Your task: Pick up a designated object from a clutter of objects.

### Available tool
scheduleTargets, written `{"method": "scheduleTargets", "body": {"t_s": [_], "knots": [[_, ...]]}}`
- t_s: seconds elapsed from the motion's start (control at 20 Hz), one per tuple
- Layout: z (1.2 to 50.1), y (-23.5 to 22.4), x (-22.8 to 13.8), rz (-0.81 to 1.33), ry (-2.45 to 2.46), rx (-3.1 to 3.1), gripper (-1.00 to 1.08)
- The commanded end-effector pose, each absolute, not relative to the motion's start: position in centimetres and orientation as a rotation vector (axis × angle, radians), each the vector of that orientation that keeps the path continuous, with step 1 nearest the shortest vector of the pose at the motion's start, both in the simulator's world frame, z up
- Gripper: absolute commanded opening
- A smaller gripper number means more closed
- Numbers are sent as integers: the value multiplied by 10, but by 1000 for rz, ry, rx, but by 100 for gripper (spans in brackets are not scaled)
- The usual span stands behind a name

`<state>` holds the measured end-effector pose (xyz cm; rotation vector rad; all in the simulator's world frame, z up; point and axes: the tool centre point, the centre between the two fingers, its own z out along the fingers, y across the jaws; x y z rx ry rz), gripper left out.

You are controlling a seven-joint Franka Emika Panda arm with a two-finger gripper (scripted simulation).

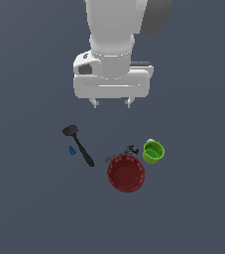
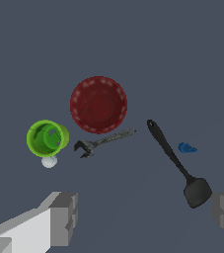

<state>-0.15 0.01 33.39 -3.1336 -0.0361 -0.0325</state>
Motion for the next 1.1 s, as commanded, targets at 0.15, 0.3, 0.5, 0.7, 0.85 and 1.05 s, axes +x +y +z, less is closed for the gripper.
{"method": "scheduleTargets", "body": {"t_s": [0.15, 0.3, 0.5, 0.7, 0.85, 1.05], "knots": [[337, -3, 1, -48, -37, -3139, 100], [347, -10, 7, -89, -39, -3153, 100], [353, -15, 11, -114, -41, -3161, 100], [352, -15, 11, -109, -42, -3160, 100], [347, -18, 12, -108, -52, -3159, 100], [334, -27, 16, -101, -77, -3155, 100]]}}
